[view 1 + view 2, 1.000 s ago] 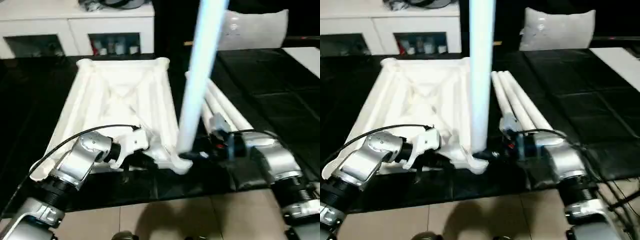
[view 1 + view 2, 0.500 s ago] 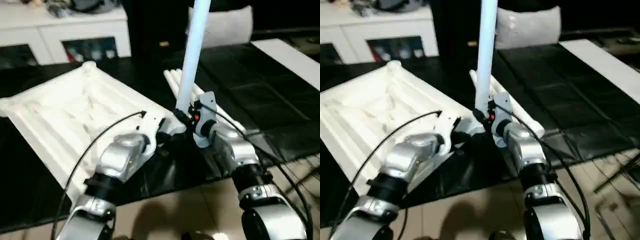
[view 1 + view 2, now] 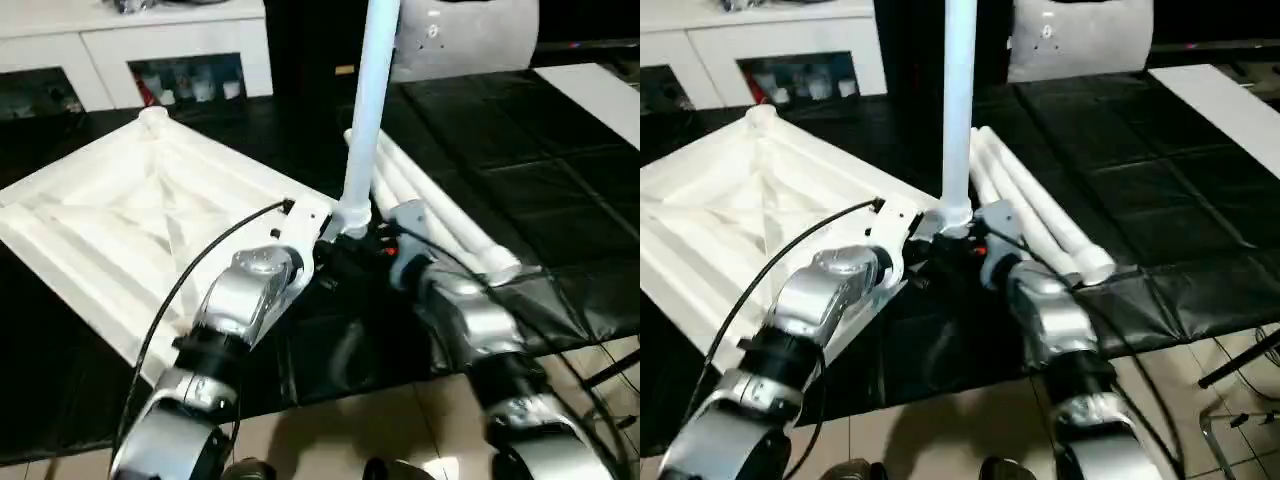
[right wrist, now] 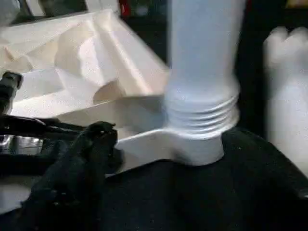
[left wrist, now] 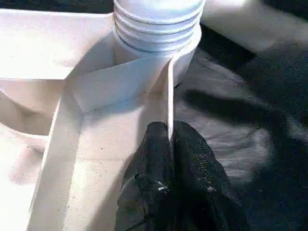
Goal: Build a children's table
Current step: Rotate table base
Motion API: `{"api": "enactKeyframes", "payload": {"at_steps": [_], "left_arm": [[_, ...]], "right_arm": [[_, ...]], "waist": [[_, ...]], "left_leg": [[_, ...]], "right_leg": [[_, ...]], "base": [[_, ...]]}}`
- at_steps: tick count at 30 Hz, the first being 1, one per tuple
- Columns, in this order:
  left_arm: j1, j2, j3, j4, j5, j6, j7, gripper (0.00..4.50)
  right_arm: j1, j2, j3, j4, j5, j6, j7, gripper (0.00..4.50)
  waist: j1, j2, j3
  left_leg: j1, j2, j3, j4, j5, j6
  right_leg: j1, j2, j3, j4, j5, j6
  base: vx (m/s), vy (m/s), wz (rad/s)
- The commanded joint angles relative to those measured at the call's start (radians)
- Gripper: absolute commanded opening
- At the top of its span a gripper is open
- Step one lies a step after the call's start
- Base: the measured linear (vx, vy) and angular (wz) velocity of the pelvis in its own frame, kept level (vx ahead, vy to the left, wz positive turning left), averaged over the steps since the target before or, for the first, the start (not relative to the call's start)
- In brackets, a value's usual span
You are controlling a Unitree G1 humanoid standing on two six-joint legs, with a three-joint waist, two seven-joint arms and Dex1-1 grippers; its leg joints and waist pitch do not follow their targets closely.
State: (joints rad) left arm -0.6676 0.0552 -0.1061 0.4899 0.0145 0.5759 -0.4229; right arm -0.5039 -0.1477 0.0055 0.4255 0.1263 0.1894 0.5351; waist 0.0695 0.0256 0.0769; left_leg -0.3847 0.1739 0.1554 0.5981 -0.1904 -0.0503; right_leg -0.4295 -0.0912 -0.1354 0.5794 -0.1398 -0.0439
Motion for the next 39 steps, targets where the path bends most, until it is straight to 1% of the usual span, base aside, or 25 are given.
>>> {"api": "enactKeyframes", "payload": {"at_steps": [1,2,3,4,6,8,12,14,15,16,18,20,21,22,23,24,26,29,30,33,34,35,36,38,39], "left_arm": [[-0.019,0.013,0.039,0.002,-0.018,-0.065,-0.001,0.53],[-0.021,0.014,0.04,0.007,-0.021,-0.075,0.0,0.56],[-0.025,0.016,0.043,0.01,-0.02,-0.101,0.008,0.82],[-0.028,0.018,0.053,0.005,-0.028,-0.135,0.009,0.82],[-0.022,0.02,0.06,-0.015,-0.037,-0.139,0.001,0.99],[-0.003,0.034,0.065,-0.061,-0.043,-0.116,-0.006,0.99],[0.029,0.07,0.062,-0.117,-0.037,-0.086,-0.009,0.99],[0.077,0.136,0.074,-0.211,-0.019,-0.035,-0.006,0.99],[0.093,0.161,0.084,-0.245,-0.012,-0.018,-0.003,0.99],[0.106,0.183,0.097,-0.273,-0.005,0.001,0.001,0.99],[0.126,0.238,0.109,-0.323,0.014,0.045,0.0,0.99],[0.143,0.291,0.111,-0.359,0.035,0.077,-0.004,0.71],[0.143,0.291,0.111,-0.359,0.035,0.077,-0.004,0.71],[0.16,0.356,0.117,-0.386,0.066,0.116,-0.008,0.61],[0.16,0.356,0.117,-0.386,0.066,0.116,-0.008,0.51],[0.17,0.399,0.12,-0.396,0.087,0.135,-0.012,0.39],[0.192,0.467,0.122,-0.424,0.101,0.179,-0.014,0.22],[0.204,0.525,0.111,-0.433,0.129,0.212,-0.021,0.07],[0.212,0.557,0.095,-0.434,0.153,0.22,-0.03,0.07],[0.22,0.583,0.081,-0.434,0.17,0.225,-0.038,0.07],[0.234,0.62,0.064,-0.439,0.183,0.237,-0.055,0.07],[0.24,0.633,0.059,-0.442,0.185,0.242,-0.064,0.07],[0.26,0.679,0.037,-0.458,0.187,0.261,-0.098,0.07],[0.28,0.726,0.015,-0.489,0.176,0.289,-0.147,0.07],[0.299,0.761,-0.004,-0.522,0.16,0.318,-0.196,0.07]], "right_arm": [[0.014,-0.012,-0.011,-0.058,0.018,0.012,0.002,4.18],[0.019,-0.017,-0.01,-0.069,0.018,0.01,0.003,4.27],[0.025,-0.024,-0.009,-0.083,0.015,0.016,0.003,4.42],[0.039,-0.035,-0.003,-0.115,0.011,0.055,0.004,4.42],[0.048,-0.04,0.004,-0.133,0.008,0.076,0.009,4.49],[0.063,-0.041,0.01,-0.161,0.015,0.095,0.02,4.49],[0.077,-0.041,0.019,-0.207,0.032,0.134,0.023,4.49],[0.089,-0.048,0.055,-0.255,0.046,0.195,0.059,4.49],[0.095,-0.052,0.073,-0.273,0.046,0.217,0.076,4.49],[0.097,-0.055,0.087,-0.282,0.043,0.238,0.085,4.49],[0.101,-0.058,0.108,-0.287,0.039,0.257,0.107,4.49],[0.103,-0.062,0.127,-0.287,0.036,0.268,0.127,4.5],[0.103,-0.062,0.127,-0.287,0.036,0.268,0.127,4.5],[0.092,-0.071,0.151,-0.267,0.02,0.307,0.13,4.5],[0.092,-0.071,0.151,-0.267,0.02,0.307,0.13,4.5],[0.083,-0.08,0.169,-0.253,0.008,0.336,0.135,4.5],[0.073,-0.091,0.189,-0.246,-0.001,0.375,0.131,4.5],[0.067,-0.097,0.202,-0.245,-0.003,0.376,0.146,4.5],[0.064,-0.098,0.207,-0.24,-0.006,0.372,0.151,4.5],[0.061,-0.095,0.21,-0.231,-0.009,0.362,0.153,4.5],[0.053,-0.09,0.213,-0.214,-0.012,0.35,0.15,4.5],[0.05,-0.087,0.214,-0.204,-0.013,0.343,0.149,4.5],[0.035,-0.078,0.219,-0.167,-0.02,0.323,0.141,4.5],[0.021,-0.069,0.227,-0.131,-0.024,0.314,0.142,4.5],[0.008,-0.061,0.233,-0.103,-0.029,0.306,0.144,4.5]], "waist": [[0.01,-0.013,-0.09],[0.011,-0.013,-0.089],[0.012,-0.01,-0.087],[0.012,-0.007,-0.087],[0.014,-0.01,-0.085],[0.017,-0.008,-0.082],[0.021,-0.007,-0.085],[0.024,-0.001,-0.086],[0.018,-0.002,-0.084],[0.018,0.0,-0.087],[0.019,-0.001,-0.084],[0.022,0.003,-0.083],[0.022,0.005,-0.081],[0.022,0.006,-0.08],[0.022,0.006,-0.08],[0.02,-0.01,-0.081],[0.021,0.0,-0.078],[0.02,0.001,-0.074],[0.02,0.001,-0.076],[0.021,0.003,-0.073],[0.022,0.002,-0.074],[0.019,0.005,-0.076],[0.021,0.005,-0.078],[0.016,0.007,-0.077],[0.015,0.007,-0.077]], "left_leg": [[0.002,0.044,-0.009,-0.051,-0.024,0.184],[0.005,0.044,-0.009,-0.052,-0.055,0.163],[0.007,0.047,-0.009,-0.055,-0.08,0.144],[0.007,0.048,-0.01,-0.057,-0.099,0.131],[0.01,0.05,-0.01,-0.06,-0.124,0.117],[0.013,0.05,-0.009,-0.062,-0.16,0.099],[0.012,0.051,-0.01,-0.063,-0.147,0.089],[0.011,0.055,-0.014,-0.064,-0.136,0.084],[0.004,0.055,-0.014,-0.067,-0.137,0.087],[0.011,0.055,-0.012,-0.064,-0.137,0.082],[0.011,0.052,-0.011,-0.063,-0.131,0.082],[0.016,0.054,-0.011,-0.064,-0.151,0.067],[0.016,0.055,-0.012,-0.066,-0.161,0.063],[0.019,0.055,-0.013,-0.068,-0.177,0.055],[0.019,0.055,-0.013,-0.068,-0.177,0.055],[0.019,0.055,-0.014,-0.07,-0.185,0.045],[0.019,0.054,-0.016,-0.072,-0.191,0.035],[0.026,0.051,-0.014,-0.074,-0.234,0.017],[0.026,0.049,-0.017,-0.075,-0.253,0.012],[0.032,0.051,-0.019,-0.076,-0.279,0.004],[0.035,0.05,-0.019,-0.076,-0.283,0.002],[0.031,0.051,-0.021,-0.078,-0.287,-0.001],[0.035,0.052,-0.023,-0.077,-0.29,-0.005],[0.028,0.051,-0.024,-0.079,-0.288,-0.006],[0.034,0.052,-0.021,-0.077,-0.29,-0.007]], "right_leg": [[0.087,-0.07,0.055,-0.06,-0.196,-0.171],[0.085,-0.07,0.055,-0.067,-0.246,-0.154],[0.082,-0.069,0.055,-0.072,-0.275,-0.147],[0.082,-0.068,0.055,-0.071,-0.286,-0.142],[0.081,-0.069,0.056,-0.076,-0.303,-0.138],[0.079,-0.07,0.055,-0.081,-0.348,-0.128],[0.077,-0.068,0.059,-0.075,-0.319,-0.118],[0.079,-0.069,0.06,-0.065,-0.287,-0.13],[0.081,-0.065,0.06,-0.063,-0.276,-0.128],[0.078,-0.067,0.061,-0.063,-0.269,-0.133],[0.075,-0.065,0.062,-0.064,-0.259,-0.142],[0.073,-0.066,0.063,-0.065,-0.283,-0.139],[0.072,-0.064,0.063,-0.065,-0.287,-0.138],[0.071,-0.064,0.063,-0.067,-0.301,-0.132],[0.071,-0.064,0.063,-0.067,-0.301,-0.132],[0.073,-0.064,0.063,-0.067,-0.317,-0.124],[0.072,-0.066,0.065,-0.065,-0.343,-0.12],[0.069,-0.068,0.066,-0.075,-0.402,-0.1],[0.072,-0.069,0.064,-0.076,-0.427,-0.088],[0.068,-0.071,0.064,-0.083,-0.462,-0.074],[0.067,-0.071,0.064,-0.084,-0.467,-0.073],[0.069,-0.072,0.065,-0.08,-0.464,-0.077],[0.067,-0.074,0.066,-0.079,-0.461,-0.078],[0.071,-0.073,0.066,-0.076,-0.445,-0.089],[0.066,-0.073,0.069,-0.076,-0.432,-0.102]], "base": [[0.0,0.0,0.0],[0.0,0.0,0.0],[0.0,0.0,0.0],[0.0,0.0,0.0],[0.0,0.0,0.0],[0.0,0.0,0.0],[0.0,0.0,0.0],[0.0,0.0,0.0],[0.0,0.0,0.0],[0.0,0.0,0.0],[0.0,0.0,0.0],[0.0,0.0,0.0],[0.0,0.0,0.0],[0.0,0.0,0.0],[0.0,0.0,0.0],[0.0,0.0,0.0],[0.0,0.0,0.0],[0.0,0.0,0.0],[0.0,0.0,0.0],[0.0,0.0,0.0],[0.0,0.0,0.0],[0.0,0.0,0.0],[0.0,0.0,0.0],[0.0,0.0,0.0],[0.0,0.0,0.0]]}}
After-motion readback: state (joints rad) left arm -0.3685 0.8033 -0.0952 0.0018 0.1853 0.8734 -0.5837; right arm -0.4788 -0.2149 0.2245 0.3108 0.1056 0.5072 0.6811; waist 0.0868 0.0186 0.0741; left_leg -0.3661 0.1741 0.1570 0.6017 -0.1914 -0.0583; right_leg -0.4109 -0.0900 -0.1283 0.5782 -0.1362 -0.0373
